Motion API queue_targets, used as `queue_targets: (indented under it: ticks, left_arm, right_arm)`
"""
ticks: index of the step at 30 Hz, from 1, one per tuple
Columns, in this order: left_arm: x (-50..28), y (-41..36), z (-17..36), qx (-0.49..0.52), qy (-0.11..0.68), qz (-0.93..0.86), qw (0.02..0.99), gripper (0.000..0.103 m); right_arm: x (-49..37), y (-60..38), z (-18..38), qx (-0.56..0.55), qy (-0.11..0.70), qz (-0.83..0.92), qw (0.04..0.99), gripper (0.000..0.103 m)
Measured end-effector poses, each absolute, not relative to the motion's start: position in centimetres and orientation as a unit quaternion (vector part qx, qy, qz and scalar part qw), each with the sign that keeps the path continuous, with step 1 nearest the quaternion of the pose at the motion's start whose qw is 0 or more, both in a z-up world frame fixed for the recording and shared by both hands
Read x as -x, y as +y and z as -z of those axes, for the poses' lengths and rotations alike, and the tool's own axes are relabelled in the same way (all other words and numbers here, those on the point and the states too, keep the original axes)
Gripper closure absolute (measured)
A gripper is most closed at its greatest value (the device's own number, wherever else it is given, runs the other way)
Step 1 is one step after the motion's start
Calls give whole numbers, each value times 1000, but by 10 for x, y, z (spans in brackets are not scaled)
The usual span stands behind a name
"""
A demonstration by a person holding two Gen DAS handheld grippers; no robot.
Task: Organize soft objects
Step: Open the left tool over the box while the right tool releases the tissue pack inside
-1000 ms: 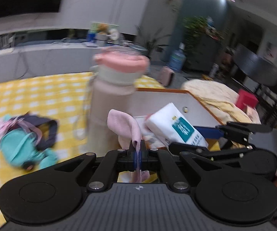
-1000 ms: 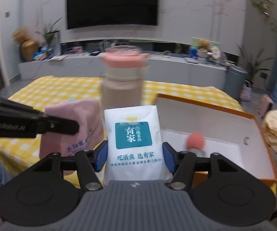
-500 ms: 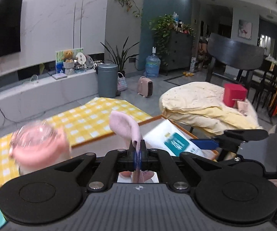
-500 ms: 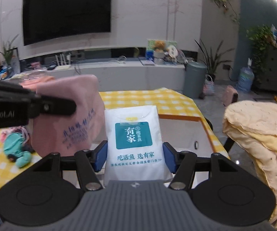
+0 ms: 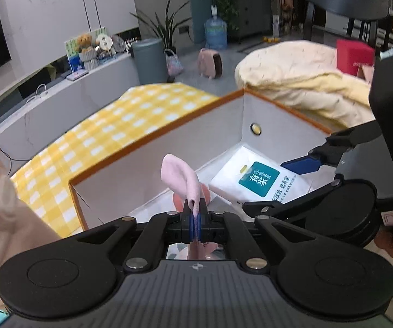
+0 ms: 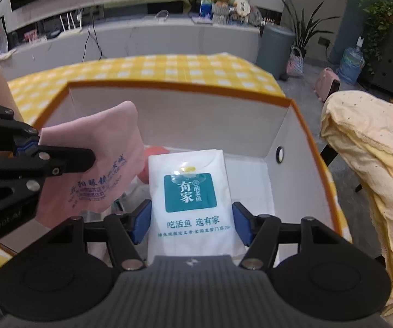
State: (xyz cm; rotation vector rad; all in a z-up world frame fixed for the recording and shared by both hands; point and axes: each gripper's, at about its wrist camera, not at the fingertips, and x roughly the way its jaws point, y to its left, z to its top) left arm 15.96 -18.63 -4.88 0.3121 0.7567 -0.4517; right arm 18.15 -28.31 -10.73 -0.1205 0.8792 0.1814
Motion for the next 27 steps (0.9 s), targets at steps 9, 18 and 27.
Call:
queue_targets:
  ticks: [9,18,27]
  left_arm:
    - [-174,-192,61,-165,376,207,888,98]
    - [-170,-188,54,-161,358,194,899,64]
    - [-157,-184,37,-148,336,192,910,56]
  right_arm:
    - [-197,-278,120,79,434,-86,894,39]
    - [-193,-277,114,93,425,-85,896,34]
    - [-179,-280,97,95,406,-86,905,34]
